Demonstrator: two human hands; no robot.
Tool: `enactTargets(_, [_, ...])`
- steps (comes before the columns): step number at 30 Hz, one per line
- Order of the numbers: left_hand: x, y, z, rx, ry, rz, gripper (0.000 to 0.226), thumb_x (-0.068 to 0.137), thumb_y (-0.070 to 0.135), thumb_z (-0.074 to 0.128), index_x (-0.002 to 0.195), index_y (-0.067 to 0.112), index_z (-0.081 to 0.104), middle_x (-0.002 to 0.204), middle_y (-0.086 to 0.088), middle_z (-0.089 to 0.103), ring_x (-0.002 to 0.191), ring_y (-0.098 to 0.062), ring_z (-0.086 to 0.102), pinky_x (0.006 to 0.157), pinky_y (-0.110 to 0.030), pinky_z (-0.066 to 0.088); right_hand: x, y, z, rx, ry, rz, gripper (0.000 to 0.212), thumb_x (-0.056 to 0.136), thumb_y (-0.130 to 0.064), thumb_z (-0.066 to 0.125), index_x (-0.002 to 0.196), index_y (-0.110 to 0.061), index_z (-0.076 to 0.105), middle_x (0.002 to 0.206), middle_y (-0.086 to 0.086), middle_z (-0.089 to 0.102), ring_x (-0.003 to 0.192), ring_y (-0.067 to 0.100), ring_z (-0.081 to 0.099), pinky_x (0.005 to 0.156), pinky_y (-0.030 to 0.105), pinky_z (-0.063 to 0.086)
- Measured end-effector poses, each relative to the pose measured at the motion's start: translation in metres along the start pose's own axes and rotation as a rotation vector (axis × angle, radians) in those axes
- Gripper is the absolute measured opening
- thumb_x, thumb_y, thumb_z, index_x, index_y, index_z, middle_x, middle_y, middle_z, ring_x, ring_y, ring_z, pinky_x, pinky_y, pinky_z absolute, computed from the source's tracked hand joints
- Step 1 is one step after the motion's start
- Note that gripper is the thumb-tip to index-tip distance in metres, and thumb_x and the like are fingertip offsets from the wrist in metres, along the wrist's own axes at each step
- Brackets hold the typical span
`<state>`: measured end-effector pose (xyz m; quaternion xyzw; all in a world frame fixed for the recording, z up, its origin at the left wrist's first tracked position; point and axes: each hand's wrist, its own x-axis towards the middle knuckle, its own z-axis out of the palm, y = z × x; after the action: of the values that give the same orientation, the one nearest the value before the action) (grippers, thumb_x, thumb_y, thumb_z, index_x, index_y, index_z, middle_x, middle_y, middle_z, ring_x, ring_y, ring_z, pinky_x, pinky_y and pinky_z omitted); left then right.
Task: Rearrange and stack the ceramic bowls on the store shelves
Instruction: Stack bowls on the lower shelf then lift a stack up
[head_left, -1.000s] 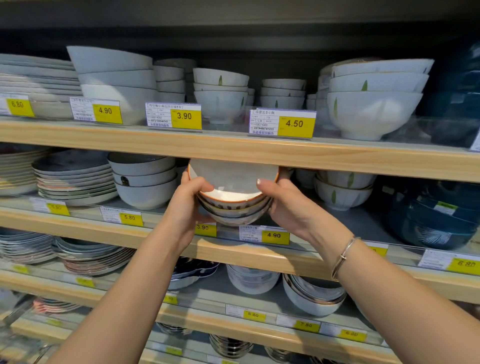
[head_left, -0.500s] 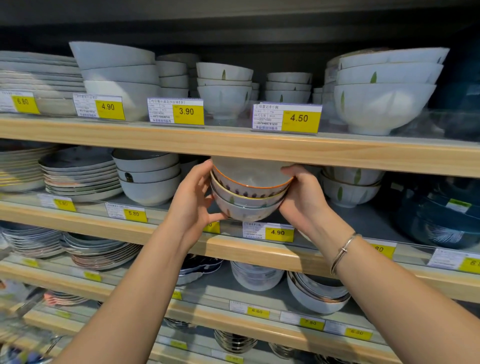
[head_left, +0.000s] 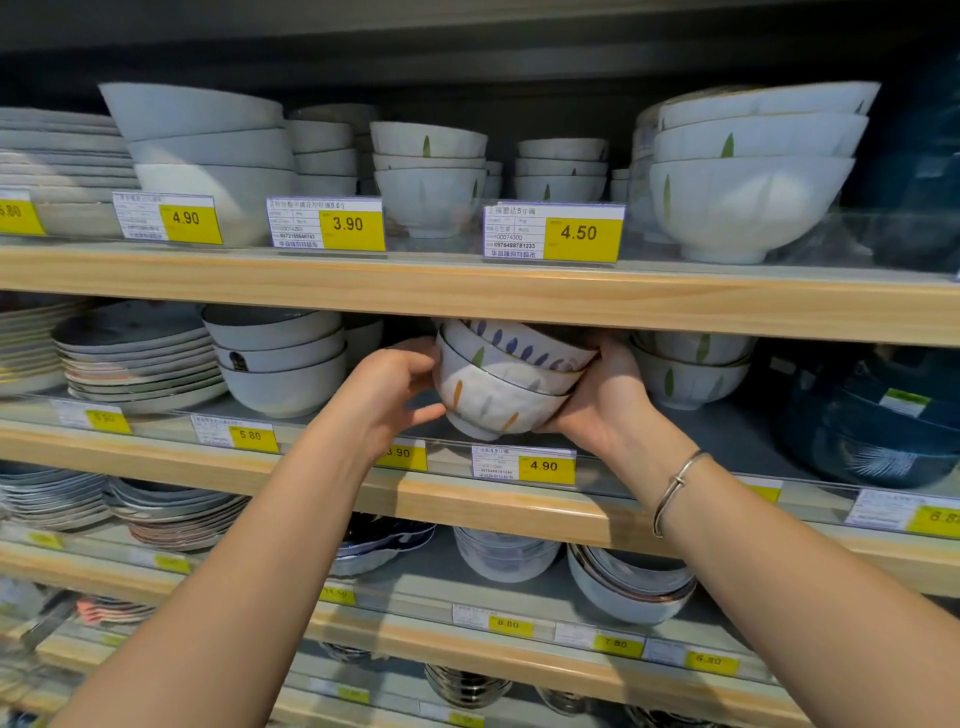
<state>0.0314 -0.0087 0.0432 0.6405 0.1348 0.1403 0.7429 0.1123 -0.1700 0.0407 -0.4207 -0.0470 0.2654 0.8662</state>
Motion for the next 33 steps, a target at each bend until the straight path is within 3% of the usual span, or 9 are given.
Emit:
enactTargets(4, [0.0,0.0,-0.001,0.1,-0.002,0.055,0.036,0.094,0.013,0.044,0.129,0.017,0.055,0.093,0.003,0.062,0.093,-0.019,0.053,0.087,-0.036,0.038,0.003,0.01,-0.004,0.082,0.006,0.028,0.053,0.085,-0.035,0.032,0.129,-0.017,0.055,0.128,0.014,0.061,0.118,0.035,0.054,0.101,0.063,0.033])
enactTargets(9, [-0.006,0.002,0.0,-0.017,-0.017,0.039,0.025,0.098,0.015,0.041,0.104,0.031,0.059,0.081,0.004,0.06,0.066,-0.016,0.049,0.065,-0.028,0.041,0.012,0.019,-0.005,0.106,0.041,0.059,0.051,0.088,-0.026,0.027,0.131,-0.013,0.052,0.128,0.019,0.059,0.117,0.04,0.054,0.092,0.066,0.038])
enactTargets(12, [-0.003,0.001,-0.004,-0.025,0.011,0.096,0.029,0.097,0.015,0.04,0.115,0.032,0.055,0.081,0.004,0.061,0.064,-0.015,0.049,0.062,-0.027,0.038,0.018,0.021,-0.004,0.003,0.07,0.072,0.048,0.091,-0.021,0.027,0.131,-0.01,0.052,0.128,0.021,0.059,0.118,0.04,0.054,0.093,0.067,0.039])
enactTargets(17, [0.001,0.0,-0.01,-0.012,0.047,0.125,0.019,0.095,0.018,0.044,0.099,0.027,0.06,0.062,0.013,0.064,0.052,-0.008,0.053,0.058,-0.023,0.037,0.022,0.022,0.0,-0.153,0.12,0.086,0.047,0.091,-0.009,0.028,0.133,-0.004,0.048,0.129,0.024,0.057,0.119,0.04,0.054,0.079,0.061,0.046])
enactTargets(22, [0.004,-0.003,-0.007,0.002,0.043,0.108,0.032,0.096,0.029,0.047,0.084,0.0,0.049,0.048,0.0,0.059,0.039,-0.014,0.052,0.041,-0.011,0.036,0.02,0.02,0.006,-0.257,0.154,0.079,0.04,0.093,-0.013,0.027,0.122,-0.004,0.054,0.127,0.02,0.059,0.122,0.035,0.053,0.099,0.058,0.041])
enactTargets(24, [0.005,-0.003,-0.004,-0.006,0.053,0.096,0.045,0.095,0.037,0.047,0.107,-0.005,0.058,0.074,-0.023,0.064,0.063,-0.028,0.063,0.054,-0.02,0.042,0.018,0.019,0.01,-0.314,0.172,0.064,0.03,0.093,-0.013,0.029,0.1,-0.008,0.057,0.113,0.017,0.063,0.117,0.033,0.056,0.093,0.053,0.046])
enactTargets(26, [0.01,-0.004,-0.003,-0.031,0.033,0.075,0.04,0.093,0.043,0.047,0.113,0.013,0.064,0.097,-0.009,0.072,0.091,-0.024,0.066,0.072,-0.029,0.048,0.015,0.017,0.013,-0.37,0.201,0.05,0.026,0.093,-0.014,0.032,0.096,-0.011,0.057,0.109,0.015,0.062,0.113,0.033,0.058,0.082,0.05,0.047])
enactTargets(29, [0.017,-0.004,0.002,-0.135,-0.007,0.031,0.034,0.096,0.04,0.043,0.107,0.017,0.065,0.103,-0.003,0.07,0.094,-0.019,0.065,0.084,-0.032,0.05,0.011,0.014,0.015,-0.466,0.256,0.032,0.022,0.091,-0.018,0.038,0.095,-0.011,0.059,0.116,0.016,0.063,0.113,0.035,0.058,0.083,0.047,0.047])
enactTargets(33, [0.022,-0.004,0.01,-0.198,-0.016,0.025,0.045,0.097,0.037,0.037,0.126,0.011,0.06,0.122,-0.011,0.066,0.113,-0.028,0.062,0.097,-0.039,0.048,0.007,0.006,0.016,-0.606,0.315,-0.011,0.02,0.09,-0.021,0.041,0.077,-0.014,0.055,0.092,0.011,0.062,0.096,0.032,0.059,0.087,0.045,0.049])
